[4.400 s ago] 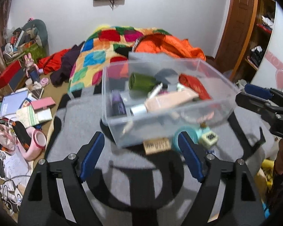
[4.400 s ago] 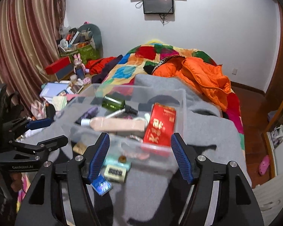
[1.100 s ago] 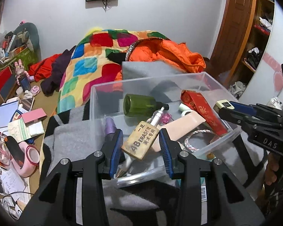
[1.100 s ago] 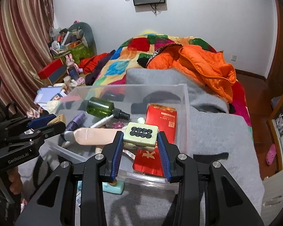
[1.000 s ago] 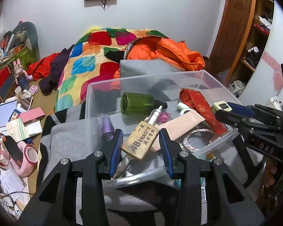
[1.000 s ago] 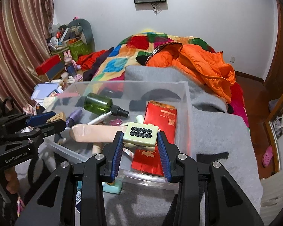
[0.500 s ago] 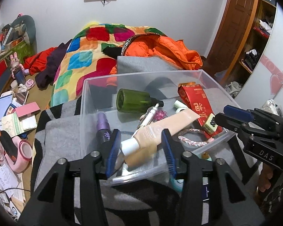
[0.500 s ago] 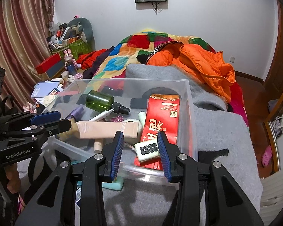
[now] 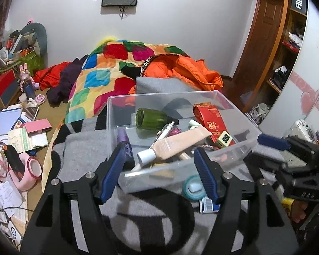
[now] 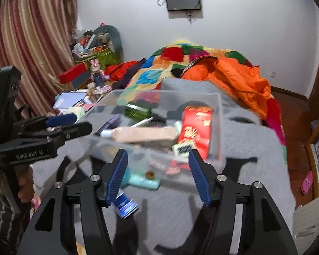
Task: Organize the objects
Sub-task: 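Drop the eraser and green cube into the box by opening both tools, then grasp the teal tape roll with the left tool while the right tool grasps the blue card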
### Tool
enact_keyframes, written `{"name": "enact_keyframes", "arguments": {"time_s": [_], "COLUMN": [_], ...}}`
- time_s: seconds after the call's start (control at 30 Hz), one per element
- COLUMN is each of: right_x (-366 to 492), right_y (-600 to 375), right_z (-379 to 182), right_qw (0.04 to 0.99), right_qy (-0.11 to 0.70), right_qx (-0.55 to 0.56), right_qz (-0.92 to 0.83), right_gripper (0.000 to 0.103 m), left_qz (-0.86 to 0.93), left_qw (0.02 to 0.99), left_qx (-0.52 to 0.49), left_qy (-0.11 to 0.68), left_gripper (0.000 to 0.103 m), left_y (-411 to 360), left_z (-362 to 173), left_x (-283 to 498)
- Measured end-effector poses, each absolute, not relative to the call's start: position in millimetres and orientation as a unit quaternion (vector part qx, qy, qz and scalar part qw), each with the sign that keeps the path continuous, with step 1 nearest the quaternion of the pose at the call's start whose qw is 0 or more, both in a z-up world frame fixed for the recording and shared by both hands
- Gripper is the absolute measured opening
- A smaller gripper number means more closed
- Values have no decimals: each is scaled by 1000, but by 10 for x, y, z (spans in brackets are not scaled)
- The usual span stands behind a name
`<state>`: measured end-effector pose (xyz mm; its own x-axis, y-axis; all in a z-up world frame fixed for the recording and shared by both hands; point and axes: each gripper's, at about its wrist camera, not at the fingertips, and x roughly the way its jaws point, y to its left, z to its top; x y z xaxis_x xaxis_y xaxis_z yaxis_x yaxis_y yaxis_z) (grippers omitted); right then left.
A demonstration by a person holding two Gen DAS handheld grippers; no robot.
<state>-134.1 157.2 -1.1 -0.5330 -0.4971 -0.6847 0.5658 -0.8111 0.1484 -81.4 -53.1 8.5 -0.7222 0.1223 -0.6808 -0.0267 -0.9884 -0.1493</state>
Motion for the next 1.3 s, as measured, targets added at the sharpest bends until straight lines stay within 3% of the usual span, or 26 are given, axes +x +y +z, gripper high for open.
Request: {"name": "enact_keyframes", "arguments": {"time_s": [0.2,0.47,0.57,0.67,1.07,1.17,1.23,1.3], "right_x": [-1194,-1132,-1084,-1034,-1064,-1087,-1087,-1086], "right_y": [1350,1110,1140,1251,1874,1958,1960,1929], "right_z": [-339,-746,-740,-724,-620,-560,-520,-474], "right_qw": [337,349,351,356,283,277,279,284], "right_qy": [74,107,118,116,74,58,51,48], "right_qx": [417,443,435,434,440,435,429,425], "right_qz": [-841,-819,-821,-819,-849,-855,-857,-858], "right_gripper": [60,59,40,28,26,26,26,26], "left_qz": [923,903,899,894,883,881,878,880], "left_qw": [28,26,33,47,77,88,94,94], "left_qx": [-378,-425,-433,-441,-461,-461,-465,-462], "left_qy": [-67,-57,-61,-64,-50,-55,-60,-67], "left_gripper": [76,76,76,76,76,57,38,38], "left_y": [-555,-511,-479,-394,-17,31,46,32], "left_z": [7,-304,-374,-437,-616,-625,-649,-654], "left_x": [-627,-556,-569,-619,-892,-927,-943,-927]}}
